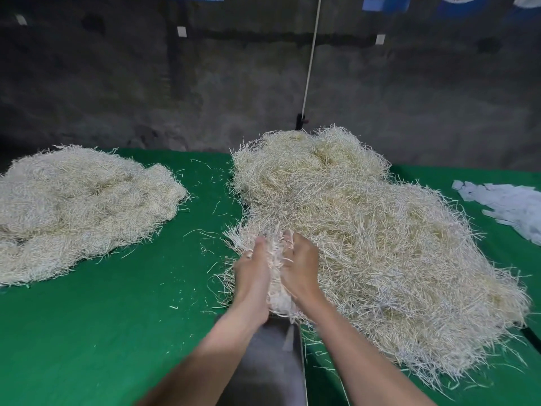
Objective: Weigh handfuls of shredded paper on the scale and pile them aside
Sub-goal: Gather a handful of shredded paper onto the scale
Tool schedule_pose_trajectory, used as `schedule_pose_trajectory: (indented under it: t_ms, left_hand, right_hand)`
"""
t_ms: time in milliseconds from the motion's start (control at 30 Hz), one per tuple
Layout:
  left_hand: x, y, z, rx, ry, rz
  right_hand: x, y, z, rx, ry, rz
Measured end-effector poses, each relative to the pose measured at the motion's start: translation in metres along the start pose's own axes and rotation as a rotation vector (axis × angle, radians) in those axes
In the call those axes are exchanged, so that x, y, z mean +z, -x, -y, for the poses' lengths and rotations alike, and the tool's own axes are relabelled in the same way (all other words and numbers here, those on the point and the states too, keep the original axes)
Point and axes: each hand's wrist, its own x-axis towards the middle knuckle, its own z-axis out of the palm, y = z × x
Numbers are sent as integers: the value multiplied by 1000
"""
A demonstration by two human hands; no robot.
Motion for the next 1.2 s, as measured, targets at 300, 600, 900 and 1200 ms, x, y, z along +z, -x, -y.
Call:
schedule_pose_trajectory:
  t_ms: [300, 600, 900, 1200]
  left_hand:
    - [-14, -14, 13, -40, -144, 21]
    - [-13, -15, -13, 236, -250, 157]
    - [-36, 2, 13, 583, -270, -20]
    - [-10, 5, 17, -50, 358, 219]
  right_hand:
    - [2, 19, -1, 4, 36, 89]
    - [-3, 18, 19, -58, -273, 357]
    - [-8, -20, 5, 316, -431, -192]
    - [-2, -12, 14, 185, -421, -184]
